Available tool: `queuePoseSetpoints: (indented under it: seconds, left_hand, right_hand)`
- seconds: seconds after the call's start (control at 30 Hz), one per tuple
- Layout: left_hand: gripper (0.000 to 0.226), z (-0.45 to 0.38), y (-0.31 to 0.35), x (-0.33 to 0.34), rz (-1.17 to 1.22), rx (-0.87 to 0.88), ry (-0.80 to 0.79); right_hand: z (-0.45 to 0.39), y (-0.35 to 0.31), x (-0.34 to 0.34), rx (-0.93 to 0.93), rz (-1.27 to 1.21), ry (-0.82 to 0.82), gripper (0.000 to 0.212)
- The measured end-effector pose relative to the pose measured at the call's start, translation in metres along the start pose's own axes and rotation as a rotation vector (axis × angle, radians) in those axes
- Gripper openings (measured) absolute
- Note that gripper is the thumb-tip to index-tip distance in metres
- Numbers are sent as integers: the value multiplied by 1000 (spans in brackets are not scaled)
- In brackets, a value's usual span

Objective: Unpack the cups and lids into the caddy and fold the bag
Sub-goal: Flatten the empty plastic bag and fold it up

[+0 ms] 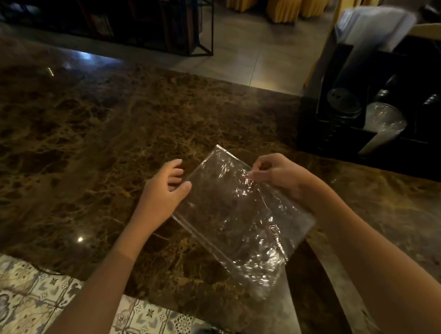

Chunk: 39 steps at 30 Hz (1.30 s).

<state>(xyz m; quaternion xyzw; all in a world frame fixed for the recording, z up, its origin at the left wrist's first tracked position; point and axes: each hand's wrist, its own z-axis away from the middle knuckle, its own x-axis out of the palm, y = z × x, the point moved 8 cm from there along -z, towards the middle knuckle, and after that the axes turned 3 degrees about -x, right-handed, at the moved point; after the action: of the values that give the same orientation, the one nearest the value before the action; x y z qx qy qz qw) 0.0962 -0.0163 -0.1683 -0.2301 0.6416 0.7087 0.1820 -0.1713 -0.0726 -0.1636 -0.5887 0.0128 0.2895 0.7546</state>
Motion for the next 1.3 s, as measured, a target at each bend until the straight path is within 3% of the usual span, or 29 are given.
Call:
queuePoseSetpoints:
  seconds: [0.1,0.2,0.4,0.7,0.8,0.9,1.1,1.3]
  left_hand:
    - [54,-7,-6,-15,142,-160,72]
    - [58,-10,-5,-9,109,-235,88]
    - [55,-14,1,23,248,-389,24]
    - [26,-25,15,57,288,-404,-112]
    - [14,-27,22,62,197,-377,-193]
    - [12,-29,29,62,92,-317,-217]
    - [19,-27,44,57,-197,-31,-126]
    - [23,-20,44,53,-177,117,-55]
  right_hand:
    - [16,18,-10,31,-285,51,12]
    - [29,31,-19,24,-438,121,8]
    - [46,45,-37,-53,-533,272,18]
    - [51,56,-49,-69,-583,262,20]
    - [53,58,-55,-49,-487,269,16]
    - [54,60,-62,-21,-227,289,16]
    - [51,53,-65,-71,124,280,21]
    - [53,53,-64,-100,299,276,21]
